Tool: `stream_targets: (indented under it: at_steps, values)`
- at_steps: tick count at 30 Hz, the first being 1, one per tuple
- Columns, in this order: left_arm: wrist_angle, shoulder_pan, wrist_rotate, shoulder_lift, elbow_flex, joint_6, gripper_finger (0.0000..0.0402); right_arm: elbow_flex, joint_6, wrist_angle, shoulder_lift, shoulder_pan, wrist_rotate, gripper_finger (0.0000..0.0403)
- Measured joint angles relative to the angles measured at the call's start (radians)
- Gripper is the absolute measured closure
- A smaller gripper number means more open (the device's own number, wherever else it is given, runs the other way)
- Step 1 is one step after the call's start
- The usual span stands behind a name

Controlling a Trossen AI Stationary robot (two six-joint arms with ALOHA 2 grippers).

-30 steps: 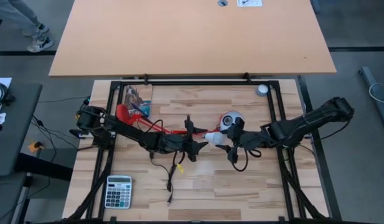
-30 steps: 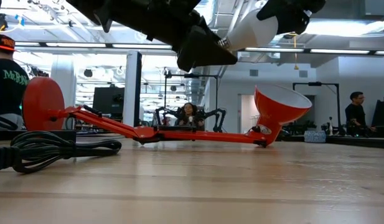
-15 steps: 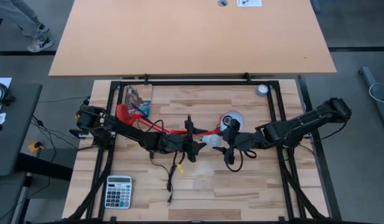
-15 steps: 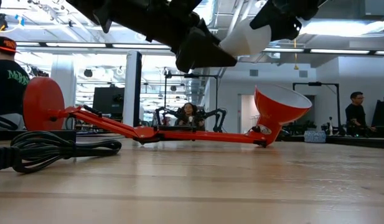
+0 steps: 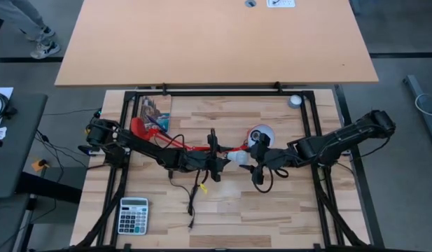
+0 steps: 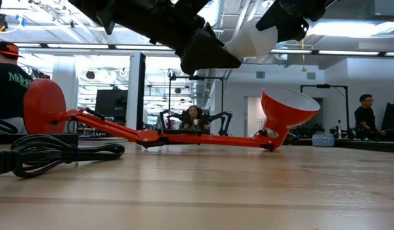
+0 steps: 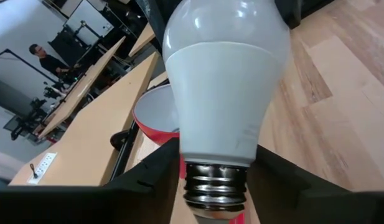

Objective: Screw lightbulb
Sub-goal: Insert the lightbulb in the lamp

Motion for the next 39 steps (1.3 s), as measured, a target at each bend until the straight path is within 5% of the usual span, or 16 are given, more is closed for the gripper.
stream_targets:
  at_steps: [7,16,29,39]
  values:
    - [-0.001,0.000,-0.001,0.000,0.000,-0.002,0.0282,0.000,-0.003,-0.002,0.000,0.000,0.018,0.0117]
    - [-0.008,0.001,0.015,0.000,0.000,0.001,0.0293,0.000,-0.050,0.000,0.000,0.002,0.026,0.0115]
    - [0.051,0.000,0.102,0.000,0.000,-0.003,0.0313,0.000,-0.226,0.016,0.000,0.070,0.130,0.0016]
    - [0.092,-0.004,0.131,-0.001,0.000,-0.023,0.0312,0.000,-0.325,0.107,0.000,0.109,0.133,0.0046]
